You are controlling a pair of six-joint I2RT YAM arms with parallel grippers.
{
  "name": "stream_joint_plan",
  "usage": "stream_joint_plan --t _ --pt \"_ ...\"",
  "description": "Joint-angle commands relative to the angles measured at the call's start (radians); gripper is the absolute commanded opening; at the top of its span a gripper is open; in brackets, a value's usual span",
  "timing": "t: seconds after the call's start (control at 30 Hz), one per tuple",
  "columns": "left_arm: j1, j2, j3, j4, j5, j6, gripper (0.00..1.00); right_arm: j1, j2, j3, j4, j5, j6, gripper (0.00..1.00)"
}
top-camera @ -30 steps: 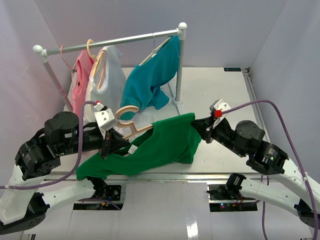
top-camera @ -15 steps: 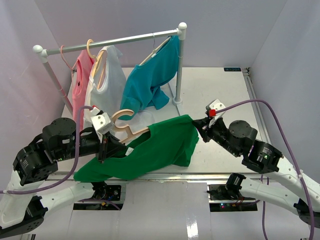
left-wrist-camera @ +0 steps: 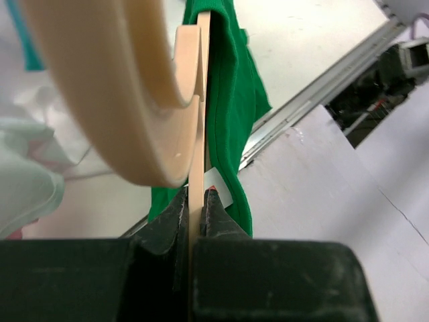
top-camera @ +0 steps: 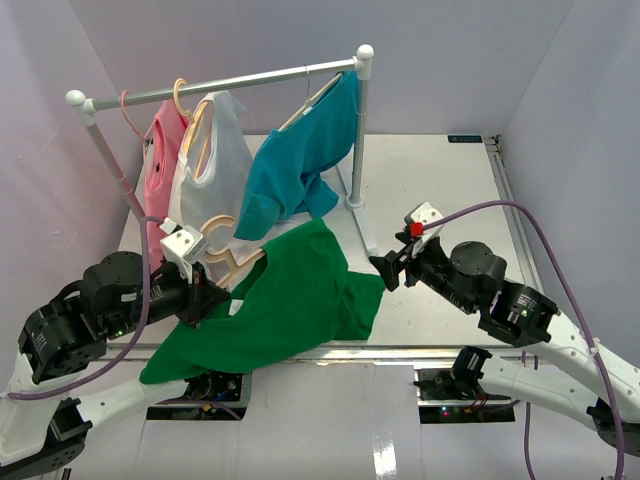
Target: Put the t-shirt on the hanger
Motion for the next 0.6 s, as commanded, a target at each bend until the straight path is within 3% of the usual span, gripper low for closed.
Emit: stream_joint_plan --t 0.0,0.13,0.23,0.4,0.57 --pt "-0.001 0.032 0.013 -0.046 -0.192 -0.138 0.0 0.003 0.023 0.022 0.096 0.005 -0.019 0.77" --pt "-0.001 0.075 -0.039 -0.068 -0.192 -0.166 0.0 0.001 0.151 0.151 0.212 0.204 0.005 0.78" --pt "-0.001 0.081 -0.108 -0.066 -0.195 -0.176 0.0 0.001 0.298 0.262 0.316 0.266 0.039 0.79" --pt "-0.001 0.029 -0.145 -0.012 -0.201 -0.175 0.0 0.002 0.478 0.354 0.519 0.268 0.12 0.8" --pt "-0.001 0.023 -0.149 0.011 -0.206 -0.171 0.0 0.009 0.62 0.31 0.767 0.188 0.184 0.84"
